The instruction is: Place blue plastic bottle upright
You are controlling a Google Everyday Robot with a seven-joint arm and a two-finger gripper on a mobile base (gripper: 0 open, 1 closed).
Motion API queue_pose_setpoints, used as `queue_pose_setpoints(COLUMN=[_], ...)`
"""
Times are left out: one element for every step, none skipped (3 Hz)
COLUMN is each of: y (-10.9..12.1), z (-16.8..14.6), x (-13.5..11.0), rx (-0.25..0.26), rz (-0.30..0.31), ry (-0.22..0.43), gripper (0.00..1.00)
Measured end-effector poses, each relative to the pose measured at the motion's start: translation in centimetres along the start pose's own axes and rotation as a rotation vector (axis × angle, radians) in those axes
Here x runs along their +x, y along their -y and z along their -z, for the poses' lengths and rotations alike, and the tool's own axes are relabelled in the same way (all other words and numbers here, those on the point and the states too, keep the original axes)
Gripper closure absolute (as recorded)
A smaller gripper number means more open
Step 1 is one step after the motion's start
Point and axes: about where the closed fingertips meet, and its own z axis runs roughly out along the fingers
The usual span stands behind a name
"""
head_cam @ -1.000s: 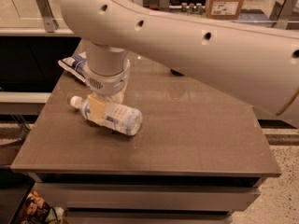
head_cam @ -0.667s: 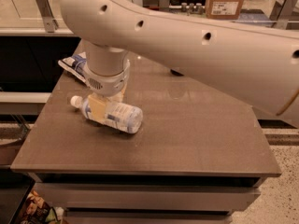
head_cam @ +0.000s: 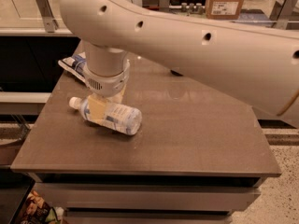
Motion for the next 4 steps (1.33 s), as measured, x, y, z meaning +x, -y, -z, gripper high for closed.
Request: queue_pose_setpoints(y=[0.0,0.4,1.4,2.4], z=[0.0,0.3,1.4,3.0], x=[0.0,0.2,0.7,1.4], rx=[0.000,-0.009,-0.019,-0.014], rz=[0.000,0.007,0.021,0.040], ry=[0.000,0.030,0.071,0.124], gripper=[1.00,1.00,1.00,1.00])
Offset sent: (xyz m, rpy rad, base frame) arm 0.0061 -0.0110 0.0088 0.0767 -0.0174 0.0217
